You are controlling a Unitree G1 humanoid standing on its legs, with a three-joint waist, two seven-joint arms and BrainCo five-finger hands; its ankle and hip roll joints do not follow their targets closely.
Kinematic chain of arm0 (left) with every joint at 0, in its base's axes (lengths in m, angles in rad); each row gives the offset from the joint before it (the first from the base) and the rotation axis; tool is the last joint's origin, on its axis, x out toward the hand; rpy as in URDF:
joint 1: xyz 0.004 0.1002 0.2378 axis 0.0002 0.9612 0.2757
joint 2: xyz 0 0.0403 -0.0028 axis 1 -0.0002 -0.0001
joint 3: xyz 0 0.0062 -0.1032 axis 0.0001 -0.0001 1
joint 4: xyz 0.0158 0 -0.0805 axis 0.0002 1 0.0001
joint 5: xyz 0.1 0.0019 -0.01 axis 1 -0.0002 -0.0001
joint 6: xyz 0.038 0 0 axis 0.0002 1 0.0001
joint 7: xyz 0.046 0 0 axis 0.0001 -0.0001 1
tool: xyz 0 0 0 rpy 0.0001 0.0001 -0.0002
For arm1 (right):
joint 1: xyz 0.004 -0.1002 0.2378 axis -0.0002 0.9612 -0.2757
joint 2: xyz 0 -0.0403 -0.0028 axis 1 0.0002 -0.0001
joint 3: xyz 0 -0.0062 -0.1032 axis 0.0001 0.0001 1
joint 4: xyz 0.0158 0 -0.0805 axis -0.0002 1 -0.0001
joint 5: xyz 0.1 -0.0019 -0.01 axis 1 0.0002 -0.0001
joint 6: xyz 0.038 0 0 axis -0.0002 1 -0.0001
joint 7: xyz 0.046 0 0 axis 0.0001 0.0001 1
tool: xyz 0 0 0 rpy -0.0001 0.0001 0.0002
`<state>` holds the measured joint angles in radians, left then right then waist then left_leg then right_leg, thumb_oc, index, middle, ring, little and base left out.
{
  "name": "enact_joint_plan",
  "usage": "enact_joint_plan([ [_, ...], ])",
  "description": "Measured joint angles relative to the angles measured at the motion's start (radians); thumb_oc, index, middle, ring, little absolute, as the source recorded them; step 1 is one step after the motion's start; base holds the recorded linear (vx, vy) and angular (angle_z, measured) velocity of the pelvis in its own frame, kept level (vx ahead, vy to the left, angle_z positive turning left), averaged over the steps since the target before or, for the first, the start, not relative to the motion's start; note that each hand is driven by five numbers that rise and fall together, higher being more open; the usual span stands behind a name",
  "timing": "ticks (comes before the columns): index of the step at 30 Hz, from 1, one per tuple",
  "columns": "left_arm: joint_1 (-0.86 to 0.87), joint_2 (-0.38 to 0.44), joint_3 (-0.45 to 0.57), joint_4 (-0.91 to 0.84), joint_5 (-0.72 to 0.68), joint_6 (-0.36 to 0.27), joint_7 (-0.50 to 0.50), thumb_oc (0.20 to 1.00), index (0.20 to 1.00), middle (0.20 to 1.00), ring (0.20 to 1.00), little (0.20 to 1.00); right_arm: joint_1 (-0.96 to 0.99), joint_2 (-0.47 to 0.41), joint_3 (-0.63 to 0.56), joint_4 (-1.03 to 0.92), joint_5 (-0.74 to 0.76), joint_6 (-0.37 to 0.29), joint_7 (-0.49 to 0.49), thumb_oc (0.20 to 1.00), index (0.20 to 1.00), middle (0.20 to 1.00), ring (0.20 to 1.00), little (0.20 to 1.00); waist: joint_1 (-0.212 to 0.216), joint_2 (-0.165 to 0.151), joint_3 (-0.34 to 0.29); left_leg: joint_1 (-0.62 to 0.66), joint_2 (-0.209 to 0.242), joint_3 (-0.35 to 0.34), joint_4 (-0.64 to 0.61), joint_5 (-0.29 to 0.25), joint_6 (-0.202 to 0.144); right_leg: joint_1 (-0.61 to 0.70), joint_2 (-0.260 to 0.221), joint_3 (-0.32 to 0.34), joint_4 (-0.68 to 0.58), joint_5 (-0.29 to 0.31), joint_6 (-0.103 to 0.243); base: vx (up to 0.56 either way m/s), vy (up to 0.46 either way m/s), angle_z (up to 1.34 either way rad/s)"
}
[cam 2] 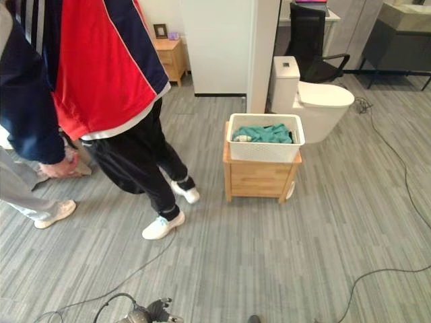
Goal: Grab the laundry basket,head to the washer,open it,put in the laundry and shut it.
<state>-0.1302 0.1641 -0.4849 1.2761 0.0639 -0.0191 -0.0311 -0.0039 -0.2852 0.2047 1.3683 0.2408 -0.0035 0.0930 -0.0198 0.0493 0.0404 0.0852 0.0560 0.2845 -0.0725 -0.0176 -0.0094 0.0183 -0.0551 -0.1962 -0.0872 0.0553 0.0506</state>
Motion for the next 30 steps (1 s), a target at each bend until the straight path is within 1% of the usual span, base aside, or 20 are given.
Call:
enact_joint_plan([
  [4,-0.004,0.000,-0.022,-0.003,0.025,-0.003,-0.002,1.000,1.000,1.000,1.000,1.000,0.000,0.000,0.000,0.000,0.000,0.000,0.000,1.000,1.000,1.000,1.000,1.000,0.001,0.000,0.000,-0.001,0.000,0.000,0.000,0.000,0.000,-0.001,0.000,0.000,0.000,0.000,0.000,0.00,0.000,0.00],
  [13,-0.006,0.000,-0.019,-0.001,0.024,-0.006,-0.002,1.000,1.000,1.000,1.000,1.000,-0.009,0.000,0.004,0.000,0.001,0.000,0.004,1.000,1.000,1.000,1.000,1.000,0.002,-0.003,0.002,-0.002,0.003,-0.001,0.000,0.000,0.000,-0.002,0.003,-0.001,-0.004,-0.002,-0.001,0.00,-0.002,0.00],
  [15,-0.007,0.001,-0.019,-0.001,0.024,-0.006,-0.002,1.000,1.000,1.000,1.000,1.000,-0.017,0.000,0.022,-0.003,0.000,0.000,0.004,1.000,1.000,1.000,1.000,1.000,0.002,-0.004,0.003,-0.002,0.004,-0.001,0.000,0.000,0.000,-0.002,0.004,-0.001,-0.006,-0.005,0.001,0.02,-0.010,0.00],
  [30,-0.008,0.004,-0.020,-0.001,0.024,-0.009,-0.001,1.000,1.000,1.000,1.000,1.000,-0.031,-0.002,0.022,-0.002,-0.001,0.000,0.003,1.000,1.000,1.000,1.000,1.000,0.003,-0.003,0.008,-0.015,0.005,-0.006,0.001,0.000,0.000,-0.008,0.004,-0.004,-0.006,-0.005,-0.001,0.00,-0.011,0.01],
])
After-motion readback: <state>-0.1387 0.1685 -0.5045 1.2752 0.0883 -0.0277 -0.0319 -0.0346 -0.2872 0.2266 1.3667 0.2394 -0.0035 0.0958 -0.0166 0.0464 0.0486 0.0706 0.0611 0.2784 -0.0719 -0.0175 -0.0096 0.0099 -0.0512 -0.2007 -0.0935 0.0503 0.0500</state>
